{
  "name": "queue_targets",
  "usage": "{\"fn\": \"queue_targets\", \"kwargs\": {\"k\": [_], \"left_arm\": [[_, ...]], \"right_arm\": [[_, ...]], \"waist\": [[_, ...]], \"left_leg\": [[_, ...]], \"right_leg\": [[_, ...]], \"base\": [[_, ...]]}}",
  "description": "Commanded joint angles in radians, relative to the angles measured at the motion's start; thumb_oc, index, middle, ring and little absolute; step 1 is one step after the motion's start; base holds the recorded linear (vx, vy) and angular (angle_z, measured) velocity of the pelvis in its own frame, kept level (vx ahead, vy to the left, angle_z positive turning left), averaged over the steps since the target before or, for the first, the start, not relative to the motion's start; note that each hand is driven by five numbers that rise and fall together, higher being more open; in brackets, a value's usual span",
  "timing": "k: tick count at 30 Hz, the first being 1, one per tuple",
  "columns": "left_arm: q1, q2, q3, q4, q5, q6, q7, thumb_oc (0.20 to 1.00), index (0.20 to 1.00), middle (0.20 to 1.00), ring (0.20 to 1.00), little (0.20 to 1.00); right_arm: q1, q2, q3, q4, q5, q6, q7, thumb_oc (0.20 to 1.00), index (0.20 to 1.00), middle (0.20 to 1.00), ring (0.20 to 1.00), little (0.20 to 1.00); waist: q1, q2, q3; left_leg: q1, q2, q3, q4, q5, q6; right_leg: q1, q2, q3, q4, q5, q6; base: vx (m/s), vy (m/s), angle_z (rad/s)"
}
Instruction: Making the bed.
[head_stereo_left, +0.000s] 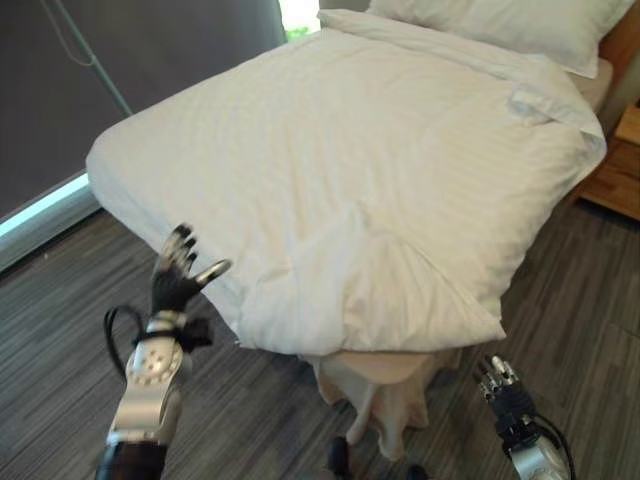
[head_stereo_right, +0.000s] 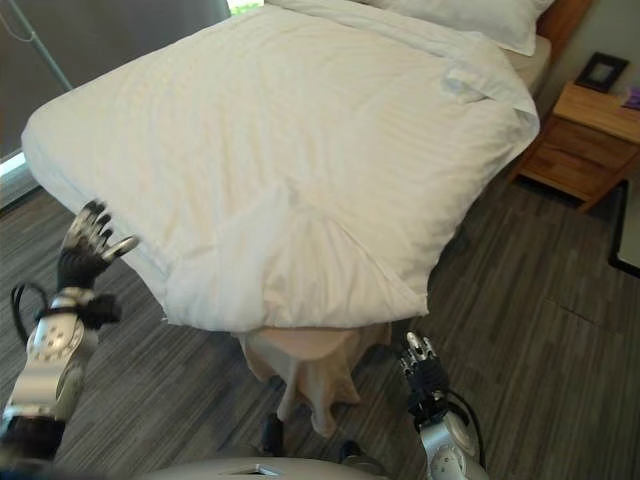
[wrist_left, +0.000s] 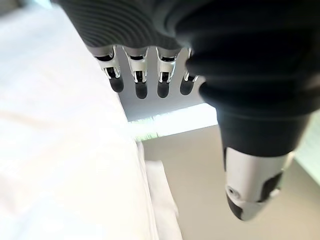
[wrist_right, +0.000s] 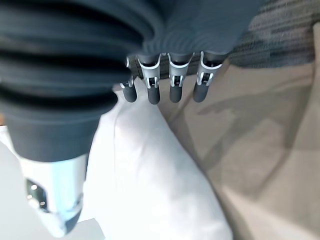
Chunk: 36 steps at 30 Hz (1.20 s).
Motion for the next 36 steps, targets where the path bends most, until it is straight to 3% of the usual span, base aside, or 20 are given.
{"fn": "queue_targets", "kwargs": {"k": [1, 5, 14, 18, 24, 27, 29, 31, 32, 36], "left_arm": [[-0.144, 0.018, -0.069, 0.087, 0.108, -0.007, 0.0, 1.0, 1.0, 1.0, 1.0, 1.0], [-0.258, -0.007, -0.127, 0.2, 0.108, 0.012, 0.044, 1.0, 1.0, 1.0, 1.0, 1.0], [-0.515, 0.057, -0.194, 0.442, 0.149, 0.063, 0.115, 1.0, 1.0, 1.0, 1.0, 1.0], [-0.563, 0.056, -0.205, 0.501, 0.137, 0.07, 0.132, 1.0, 1.0, 1.0, 1.0, 1.0], [-0.71, 0.084, -0.302, 0.7, 0.209, 0.109, 0.107, 1.0, 1.0, 1.0, 1.0, 1.0], [-0.793, 0.101, -0.384, 0.796, 0.307, 0.14, 0.088, 1.0, 1.0, 1.0, 1.0, 1.0], [-0.862, 0.111, -0.506, 0.894, 0.531, 0.197, 0.052, 1.0, 1.0, 1.0, 1.0, 1.0], [-0.844, 0.072, -0.552, 0.931, 0.656, 0.211, 0.004, 1.0, 1.0, 1.0, 1.0, 1.0], [-0.836, 0.058, -0.536, 0.955, 0.642, 0.219, 0.012, 1.0, 1.0, 1.0, 1.0, 1.0], [-0.775, -0.038, -0.577, 1.083, 0.788, 0.254, -0.136, 1.0, 1.0, 1.0, 1.0, 1.0]], "right_arm": [[-0.012, -0.039, 0.007, -0.061, -0.017, -0.019, 0.025, 1.0, 1.0, 1.0, 1.0, 1.0], [-0.011, -0.047, 0.024, -0.079, -0.023, -0.017, 0.015, 1.0, 1.0, 1.0, 1.0, 1.0], [0.025, -0.074, 0.001, -0.094, -0.018, -0.017, 0.001, 1.0, 1.0, 1.0, 1.0, 1.0], [0.04, -0.078, -0.001, -0.1, -0.017, -0.019, -0.002, 1.0, 1.0, 1.0, 1.0, 1.0], [0.008, -0.101, 0.01, -0.106, -0.014, -0.024, -0.005, 1.0, 1.0, 1.0, 1.0, 1.0], [-0.017, -0.115, 0.028, -0.109, -0.005, -0.032, -0.005, 1.0, 1.0, 1.0, 1.0, 1.0], [-0.031, -0.117, 0.043, -0.11, 0.001, -0.037, -0.006, 1.0, 1.0, 1.0, 1.0, 1.0], [-0.034, -0.116, 0.051, -0.11, 0.008, -0.042, -0.008, 1.0, 1.0, 1.0, 1.0, 1.0], [-0.037, -0.114, 0.054, -0.111, 0.011, -0.041, -0.009, 1.0, 1.0, 1.0, 1.0, 1.0], [-0.043, -0.121, 0.069, -0.111, 0.015, -0.026, -0.011, 1.0, 1.0, 1.0, 1.0, 1.0]], "waist": [[-0.039, 0.023, -0.01], [-0.068, 0.018, -0.012], [-0.123, 0.009, 0.006], [-0.131, 0.003, 0.012], [-0.148, -0.004, 0.043], [-0.157, -0.011, 0.067], [-0.161, -0.015, 0.094], [-0.164, -0.019, 0.119], [-0.164, -0.02, 0.122], [-0.176, -0.014, 0.141]], "left_leg": [[0.058, 0.052, 0.065, 0.015, -0.045, -0.051], [0.043, 0.058, 0.099, 0.015, -0.048, -0.05], [0.006, 0.068, 0.158, 0.015, -0.046, -0.054], [0.007, 0.07, 0.167, 0.015, -0.045, -0.056], [-0.026, 0.074, 0.184, 0.015, -0.036, -0.056], [-0.058, 0.075, 0.188, 0.015, -0.024, -0.056], [-0.074, 0.077, 0.19, 0.015, -0.02, -0.057], [-0.082, 0.078, 0.199, 0.015, -0.019, -0.057], [-0.089, 0.077, 0.203, 0.015, -0.016, -0.057], [-0.083, 0.079, 0.218, 0.015, -0.025, -0.057]], "right_leg": [[-0.071, -0.003, 0.0, 0.012, 0.076, 0.038], [-0.108, 0.005, 0.028, 0.012, 0.088, 0.044], [-0.183, 0.019, 0.067, 0.012, 0.117, 0.062], [-0.189, 0.022, 0.074, 0.012, 0.122, 0.064], [-0.232, 0.025, 0.083, 0.012, 0.14, 0.069], [-0.27, 0.03, 0.088, 0.012, 0.157, 0.07], [-0.289, 0.031, 0.09, 0.012, 0.167, 0.074], [-0.304, 0.033, 0.096, 0.012, 0.171, 0.077], [-0.313, 0.033, 0.1, 0.012, 0.175, 0.076], [-0.314, 0.034, 0.107, 0.012, 0.17, 0.076]], "base": [[0.03, 0.016, -0.32], [0.02, 0.023, -0.26], [0.0, 0.018, -0.25], [-0.01, 0.004, -0.06], [-0.06, 0.001, -0.14], [-0.08, -0.01, -0.01], [-0.07, -0.011, -0.06], [-0.05, 0.016, -0.03], [-0.03, 0.026, -0.08], [-0.02, 0.022, -0.12]]}}
